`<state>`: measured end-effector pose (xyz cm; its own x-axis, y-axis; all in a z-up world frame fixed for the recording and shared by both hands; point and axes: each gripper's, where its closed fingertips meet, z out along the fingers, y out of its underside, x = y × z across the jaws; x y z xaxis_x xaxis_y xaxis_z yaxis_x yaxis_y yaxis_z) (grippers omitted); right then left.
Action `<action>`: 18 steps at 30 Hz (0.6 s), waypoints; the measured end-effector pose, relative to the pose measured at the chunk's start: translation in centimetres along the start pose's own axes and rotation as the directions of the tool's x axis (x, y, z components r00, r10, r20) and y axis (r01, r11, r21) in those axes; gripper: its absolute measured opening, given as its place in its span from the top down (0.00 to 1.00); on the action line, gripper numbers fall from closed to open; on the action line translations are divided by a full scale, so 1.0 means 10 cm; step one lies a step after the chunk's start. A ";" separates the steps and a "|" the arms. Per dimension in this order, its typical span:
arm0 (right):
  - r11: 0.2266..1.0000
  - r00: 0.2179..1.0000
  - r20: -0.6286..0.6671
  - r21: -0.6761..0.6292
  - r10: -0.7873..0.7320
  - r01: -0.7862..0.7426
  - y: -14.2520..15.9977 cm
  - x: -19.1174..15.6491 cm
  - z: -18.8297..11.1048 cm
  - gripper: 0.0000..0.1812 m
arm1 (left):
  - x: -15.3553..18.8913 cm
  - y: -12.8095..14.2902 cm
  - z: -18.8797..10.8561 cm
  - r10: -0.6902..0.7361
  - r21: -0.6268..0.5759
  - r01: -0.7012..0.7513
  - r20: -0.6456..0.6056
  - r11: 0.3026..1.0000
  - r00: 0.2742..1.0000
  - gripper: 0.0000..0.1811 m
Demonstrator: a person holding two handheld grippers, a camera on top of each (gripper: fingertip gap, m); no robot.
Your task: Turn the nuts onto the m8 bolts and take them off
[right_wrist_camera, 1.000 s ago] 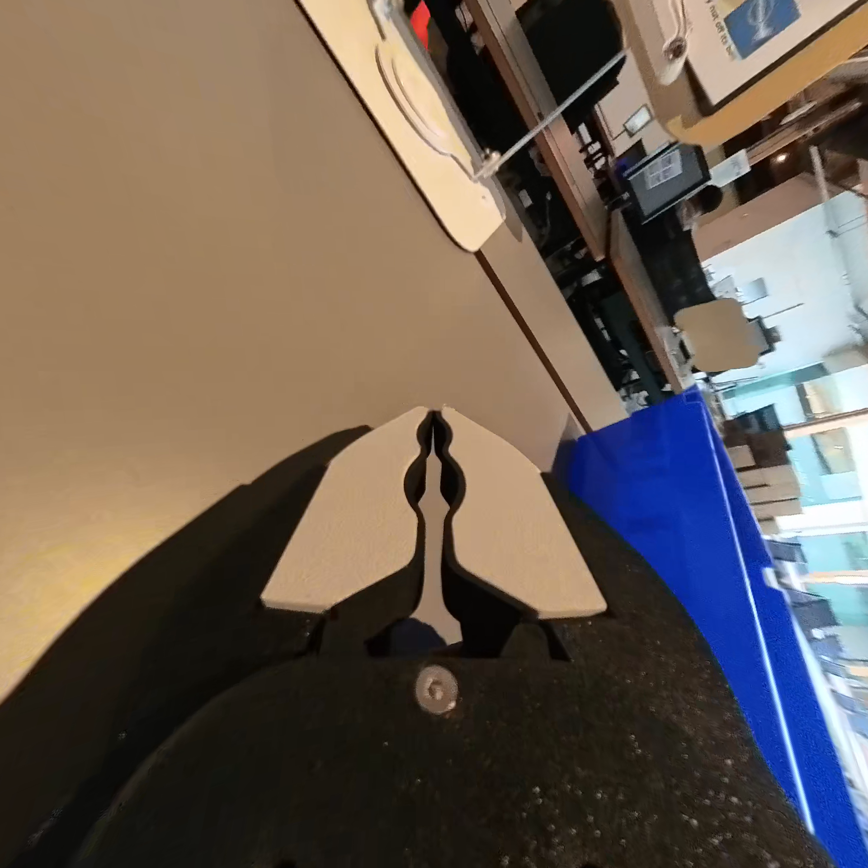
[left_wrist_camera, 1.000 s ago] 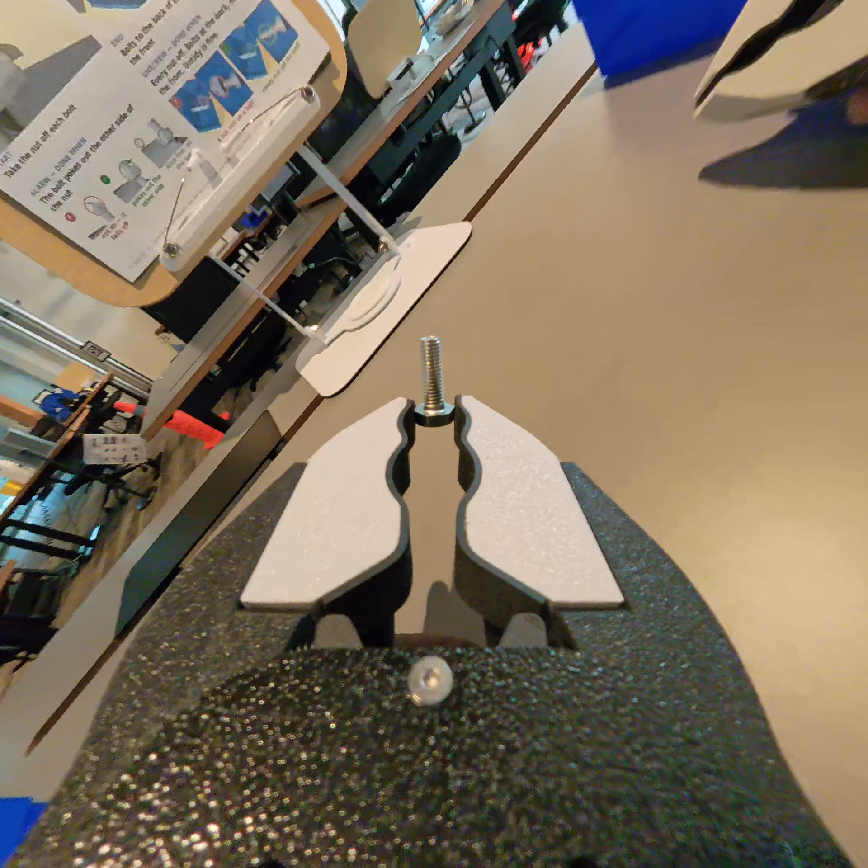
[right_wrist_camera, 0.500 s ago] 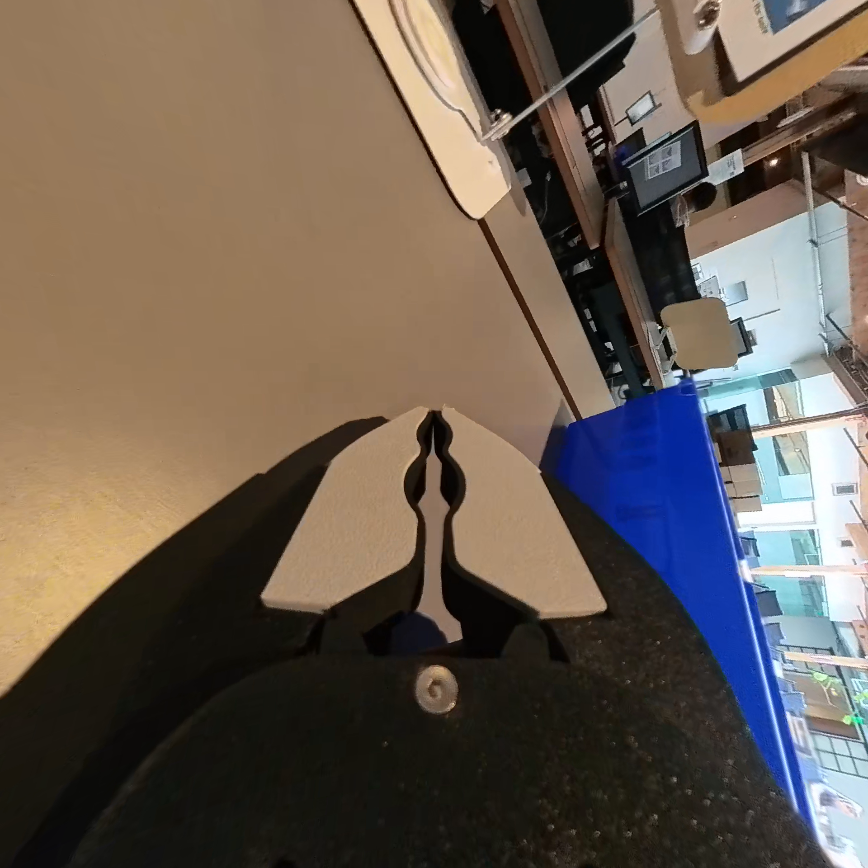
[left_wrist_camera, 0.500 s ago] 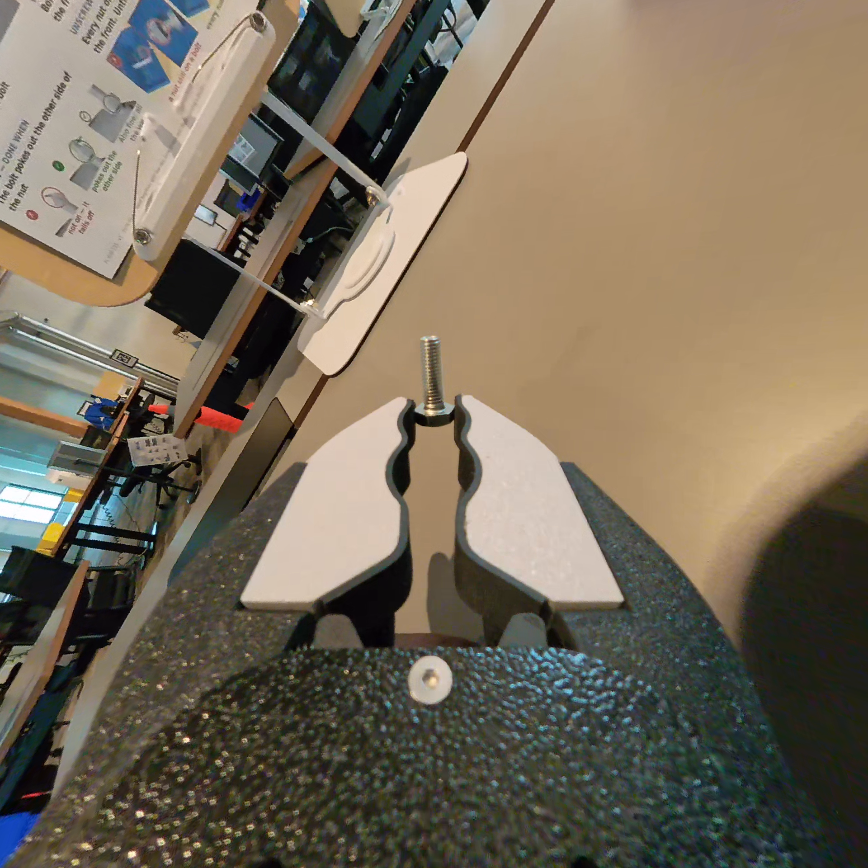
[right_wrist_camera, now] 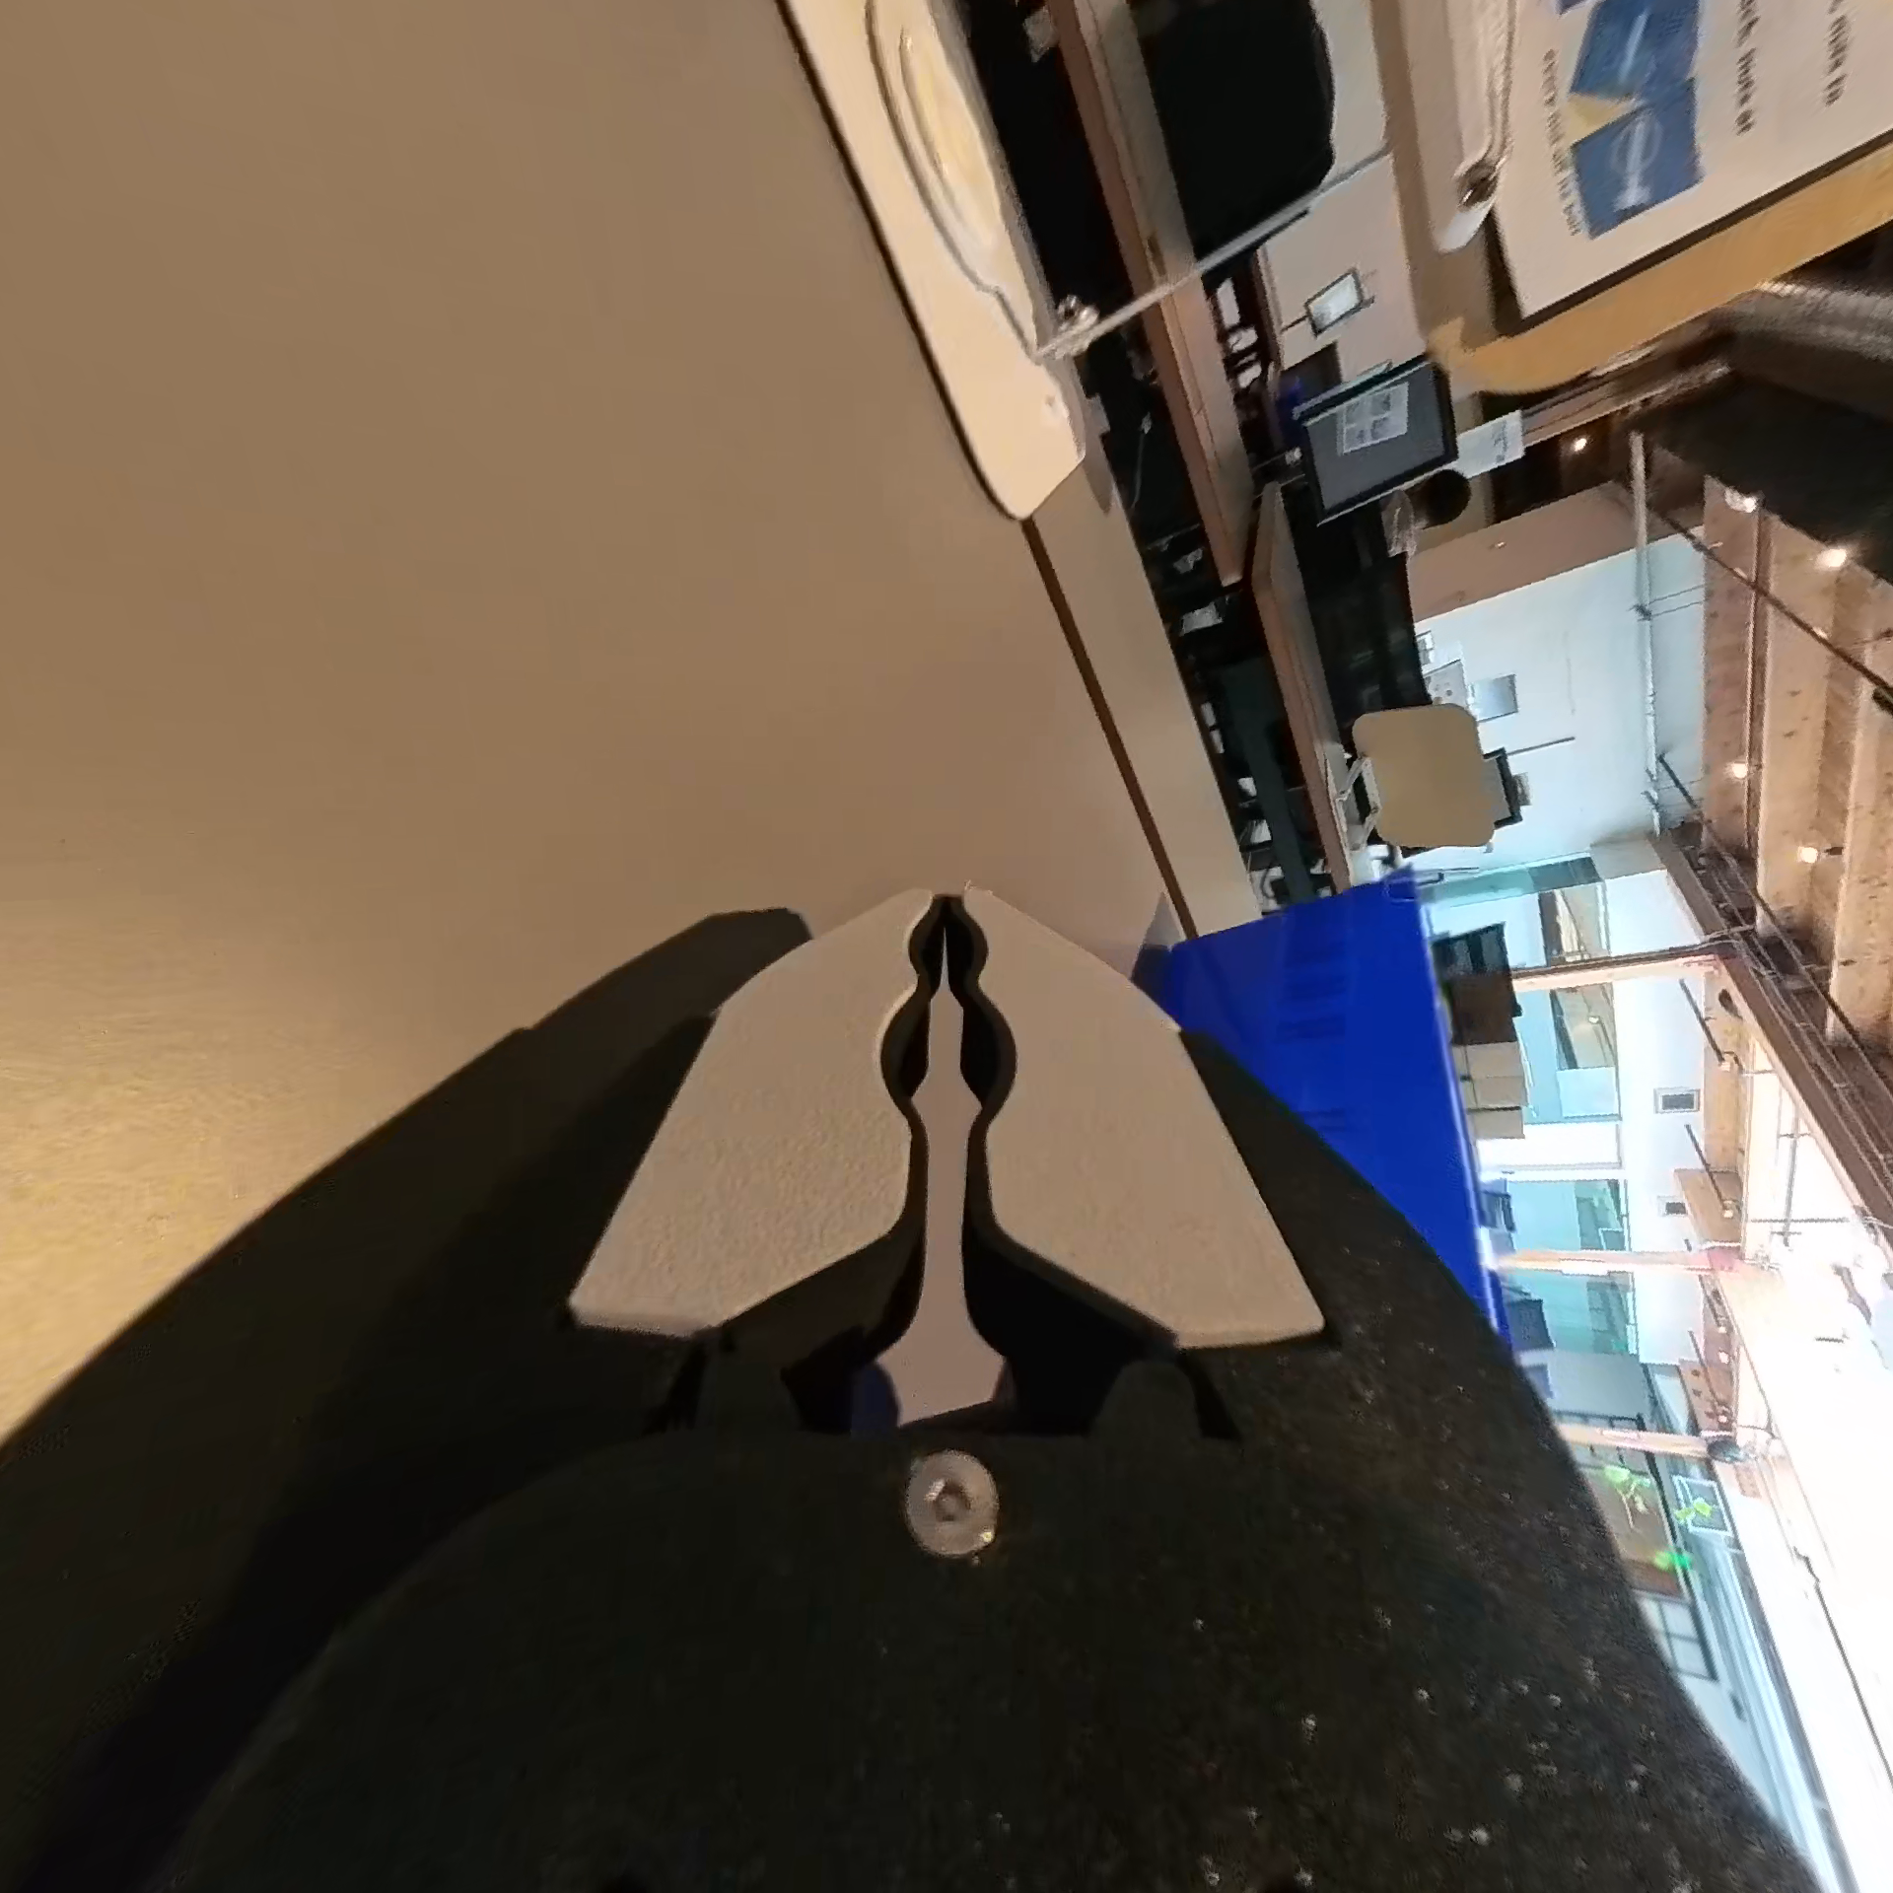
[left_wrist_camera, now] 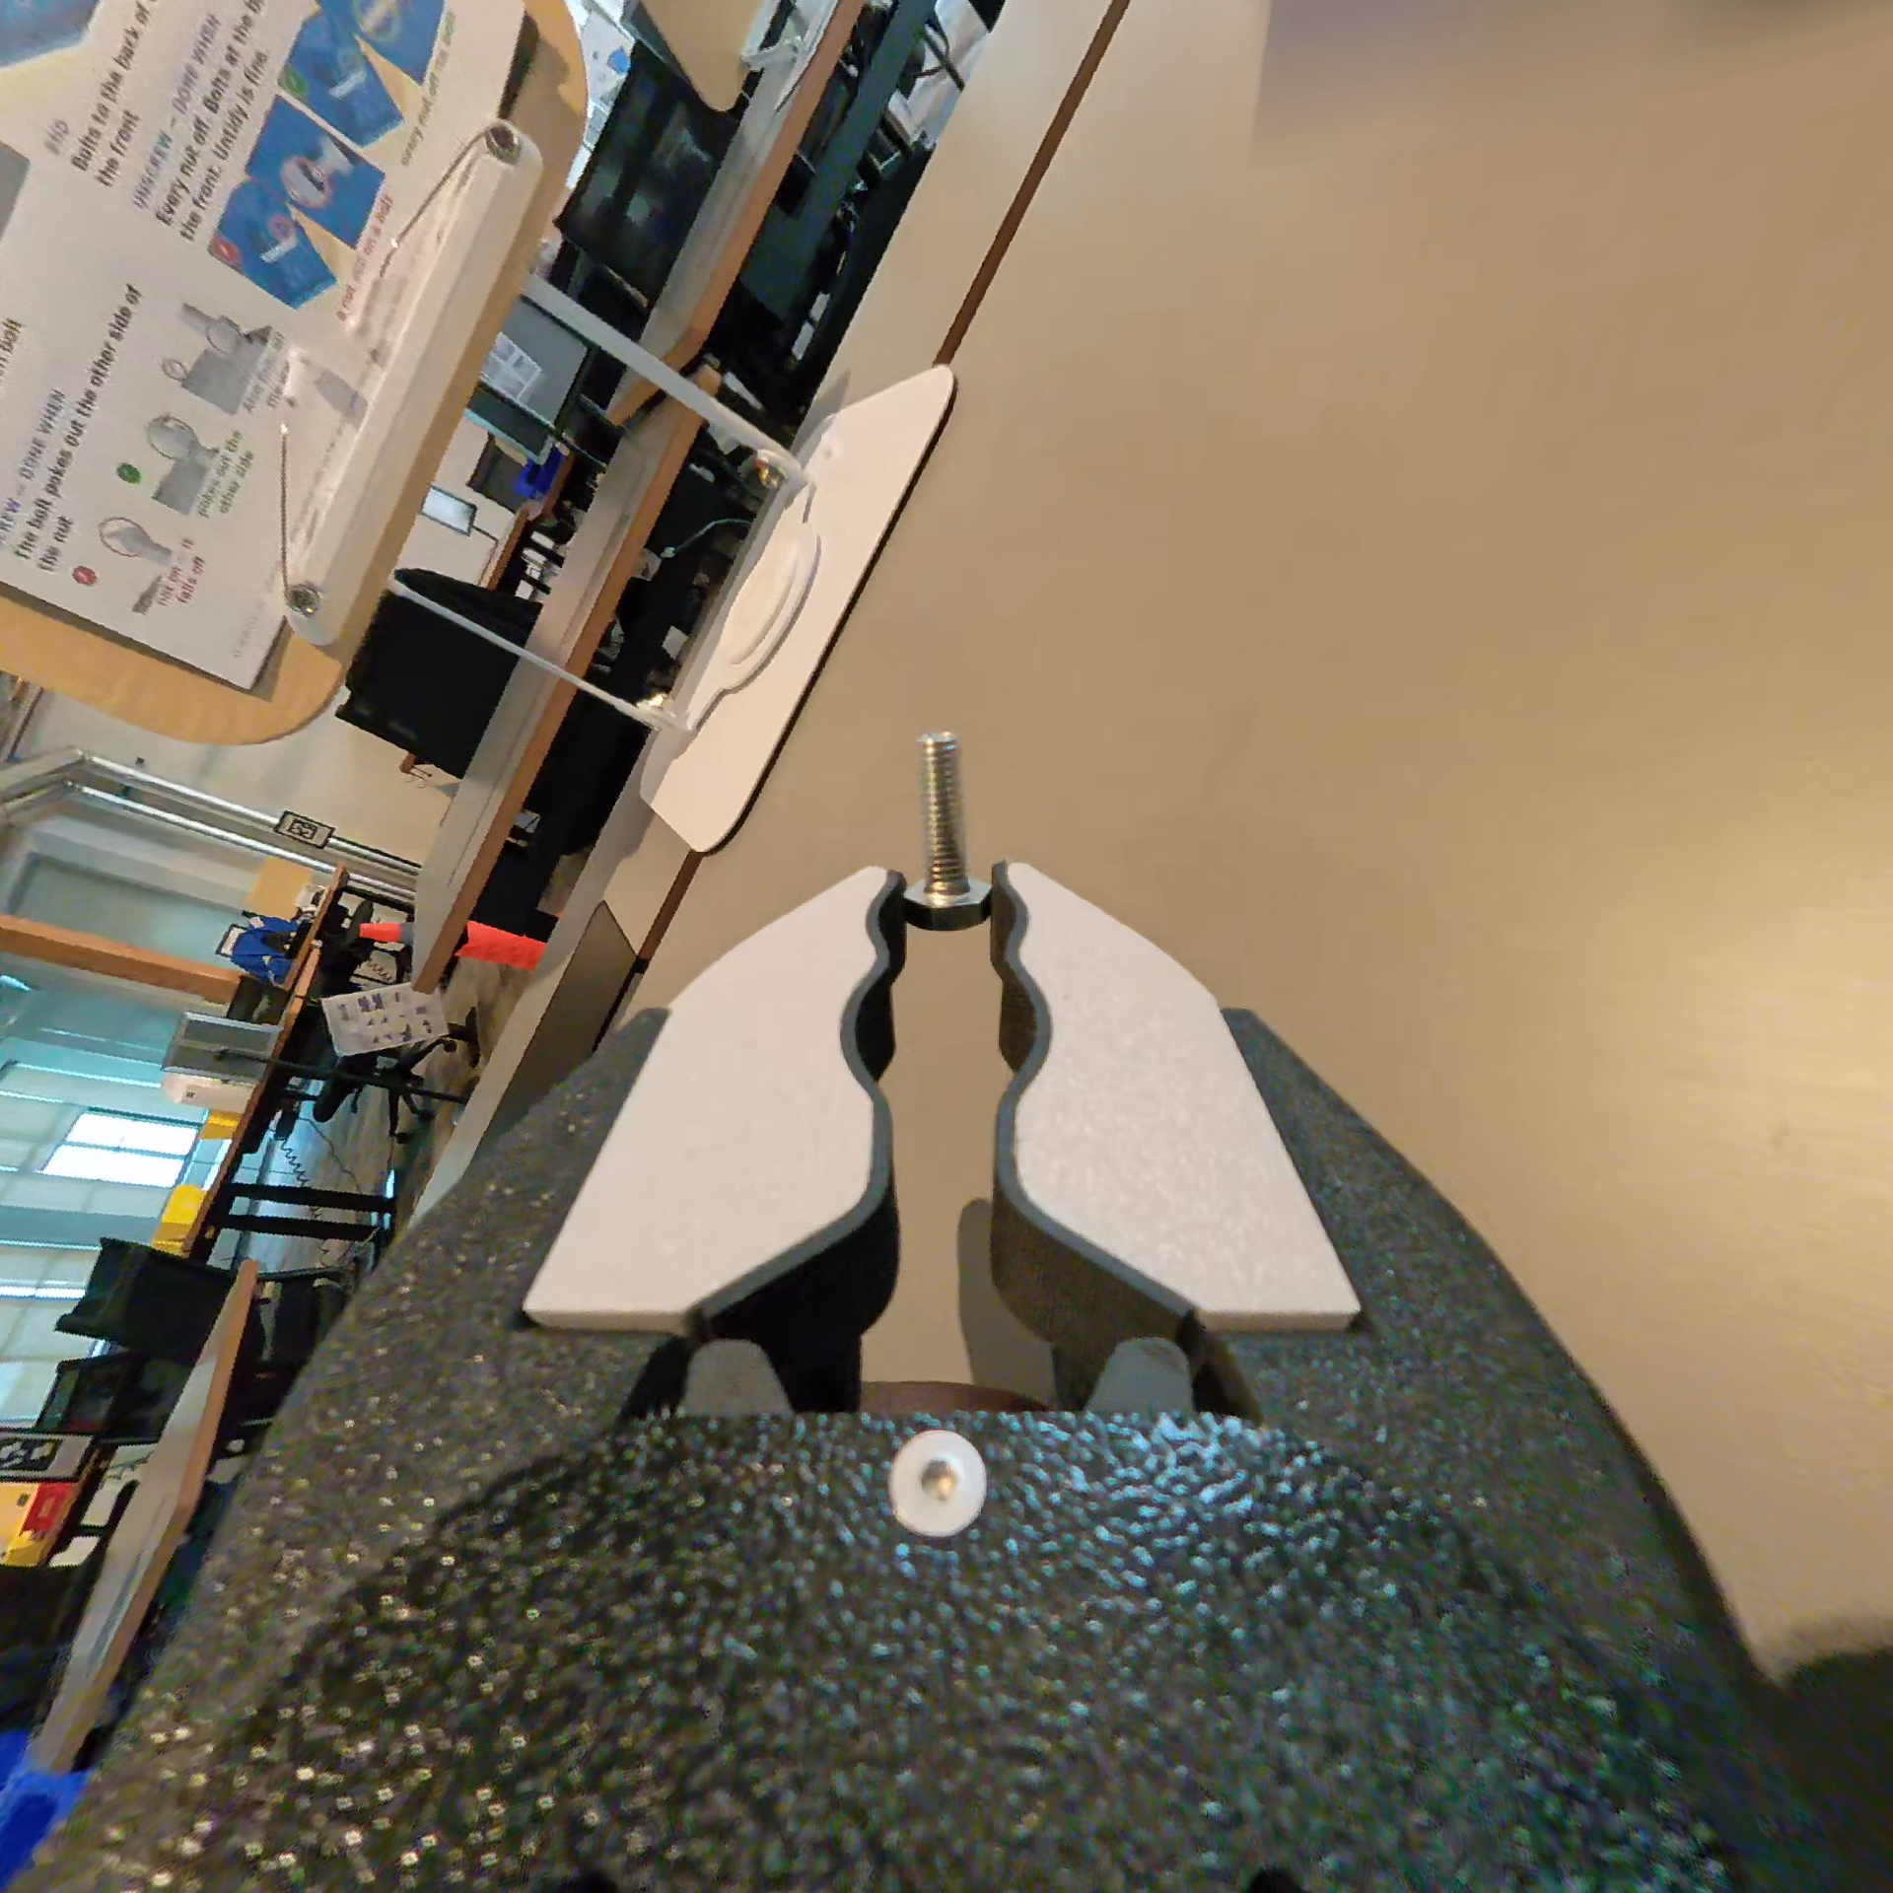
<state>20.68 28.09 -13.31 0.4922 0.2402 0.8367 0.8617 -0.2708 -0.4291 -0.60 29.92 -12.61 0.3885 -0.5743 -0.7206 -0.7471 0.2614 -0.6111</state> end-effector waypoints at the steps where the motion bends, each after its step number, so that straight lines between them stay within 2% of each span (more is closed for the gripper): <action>1: 1.000 1.000 -0.004 0.013 0.001 -0.001 -0.03 0.02 -0.03 1.00 | 0.02 -0.01 -0.02 -0.018 0.000 0.018 -0.002 1.000 1.000 0.92; 3: 0.999 1.000 -0.010 0.030 -0.009 0.010 -0.08 0.03 -0.07 1.00 | 0.04 -0.03 -0.07 -0.050 -0.005 0.050 0.009 0.999 0.999 0.92; 7: 0.998 0.999 -0.023 0.057 -0.031 0.032 -0.13 0.07 -0.20 1.00 | 0.13 -0.02 -0.20 -0.020 -0.051 0.024 0.060 0.998 0.998 0.92; 10: 0.996 0.999 -0.050 0.092 -0.011 0.016 -0.19 0.15 -0.34 1.00 | 0.24 0.00 -0.43 -0.039 -0.091 0.047 0.088 0.995 0.995 0.92; 13: 0.992 0.997 -0.071 0.119 -0.038 0.046 -0.22 0.17 -0.47 1.00 | 0.34 -0.07 -0.62 -0.035 -0.080 0.043 0.109 0.996 0.993 0.92; 18: 0.978 0.990 -0.074 0.167 -0.117 0.128 -0.23 0.08 -0.55 1.00 | 0.36 -0.09 -0.54 0.010 -0.099 0.000 0.104 0.995 0.995 0.92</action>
<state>18.39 23.83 -9.77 0.3772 0.2006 0.9041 0.9261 -0.0783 -0.3690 -1.47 23.41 -12.93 0.4349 -0.4882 -0.7567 -0.7966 0.1832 -0.5761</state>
